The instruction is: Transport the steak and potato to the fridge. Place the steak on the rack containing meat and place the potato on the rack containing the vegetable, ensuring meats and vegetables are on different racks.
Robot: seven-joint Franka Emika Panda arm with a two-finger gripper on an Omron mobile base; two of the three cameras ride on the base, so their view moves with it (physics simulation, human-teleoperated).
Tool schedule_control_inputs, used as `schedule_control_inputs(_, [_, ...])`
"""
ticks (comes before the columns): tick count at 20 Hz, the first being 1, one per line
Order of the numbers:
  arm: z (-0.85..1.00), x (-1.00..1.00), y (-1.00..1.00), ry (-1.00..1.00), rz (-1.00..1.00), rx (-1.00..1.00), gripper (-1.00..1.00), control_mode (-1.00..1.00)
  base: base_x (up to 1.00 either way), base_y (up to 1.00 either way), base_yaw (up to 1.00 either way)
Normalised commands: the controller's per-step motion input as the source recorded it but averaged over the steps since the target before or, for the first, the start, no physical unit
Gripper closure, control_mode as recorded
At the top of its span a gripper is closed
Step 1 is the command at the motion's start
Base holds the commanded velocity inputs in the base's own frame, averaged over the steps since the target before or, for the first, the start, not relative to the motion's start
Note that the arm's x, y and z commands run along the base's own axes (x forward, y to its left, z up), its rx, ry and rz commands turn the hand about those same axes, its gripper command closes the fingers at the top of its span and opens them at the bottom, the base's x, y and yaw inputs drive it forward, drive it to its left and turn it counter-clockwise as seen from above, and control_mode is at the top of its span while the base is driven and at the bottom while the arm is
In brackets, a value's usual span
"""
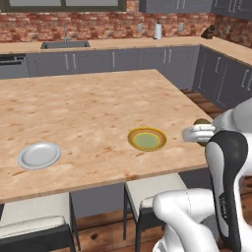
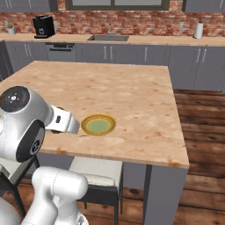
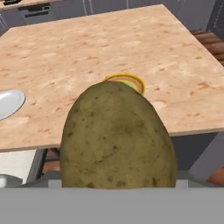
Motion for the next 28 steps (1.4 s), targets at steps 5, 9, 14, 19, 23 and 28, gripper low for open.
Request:
schedule_control_inputs(5, [0.56, -0.86, 0.0, 0.02, 0.0, 0.01, 1.0, -1.0, 0.0, 0.0, 0.0])
schedule_control_inputs(9, [0.23, -0.83, 0.0, -0.08, 0.0, 0.02, 1.0, -1.0, 0.0, 0.0, 0.0])
schedule_control_inputs(14, [0.0, 0.0, 0.0, 0.0, 0.0, 0.0, 1.0, 1.0, -0.63, -0.57, -0.26])
schedule_control_inputs(19, [0.0, 0.0, 0.0, 0.0, 0.0, 0.0, 1.0, 1.0, -0.17, -0.37, -0.81])
schedule_control_inputs(23, [0.0, 0.0, 0.0, 0.0, 0.0, 0.0, 1.0, 1.0, 0.0, 0.0, -1.0])
schedule_control_inputs(28, [0.0, 0.0, 0.0, 0.0, 0.0, 0.0, 1.0, 1.0, 0.0, 0.0, -1.0])
